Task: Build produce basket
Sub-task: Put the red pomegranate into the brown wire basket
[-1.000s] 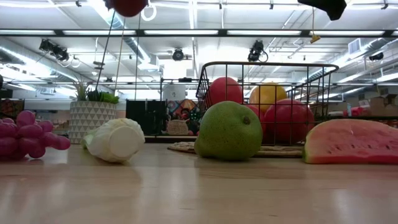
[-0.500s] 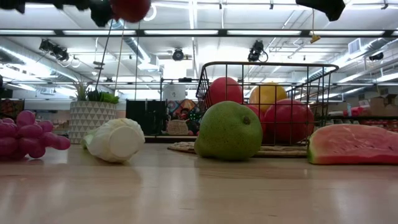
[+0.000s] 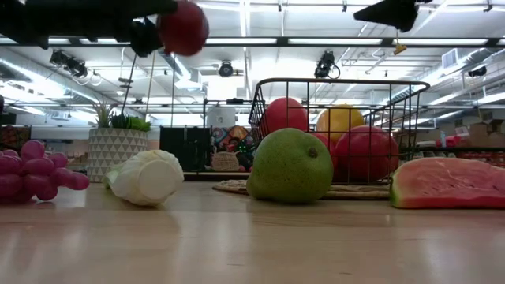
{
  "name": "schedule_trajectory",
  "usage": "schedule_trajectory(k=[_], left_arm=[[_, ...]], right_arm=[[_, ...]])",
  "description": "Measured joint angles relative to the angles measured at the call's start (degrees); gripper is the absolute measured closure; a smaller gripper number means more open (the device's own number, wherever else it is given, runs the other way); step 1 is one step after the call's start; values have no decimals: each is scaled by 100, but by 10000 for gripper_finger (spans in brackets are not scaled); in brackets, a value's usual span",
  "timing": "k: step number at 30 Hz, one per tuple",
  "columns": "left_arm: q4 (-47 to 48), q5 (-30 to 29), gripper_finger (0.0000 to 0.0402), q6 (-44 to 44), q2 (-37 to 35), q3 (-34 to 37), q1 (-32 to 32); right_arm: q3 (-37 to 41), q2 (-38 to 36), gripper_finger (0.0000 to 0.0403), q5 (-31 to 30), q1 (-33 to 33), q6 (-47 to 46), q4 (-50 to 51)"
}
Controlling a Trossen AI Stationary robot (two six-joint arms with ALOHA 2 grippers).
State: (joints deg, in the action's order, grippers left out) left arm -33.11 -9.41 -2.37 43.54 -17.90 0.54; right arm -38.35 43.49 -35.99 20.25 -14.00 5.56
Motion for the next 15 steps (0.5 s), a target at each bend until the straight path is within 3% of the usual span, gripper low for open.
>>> schedule_trajectory(k=[6,15], left_arm=[[-15,0,19,-573,508,3,0],[-21,-4,19,-2570,1167,-477,-104]], right_arm=[[-2,490,16,473,-414,39,-421],[-1,1132,16,1016,-1146,-392,-471]])
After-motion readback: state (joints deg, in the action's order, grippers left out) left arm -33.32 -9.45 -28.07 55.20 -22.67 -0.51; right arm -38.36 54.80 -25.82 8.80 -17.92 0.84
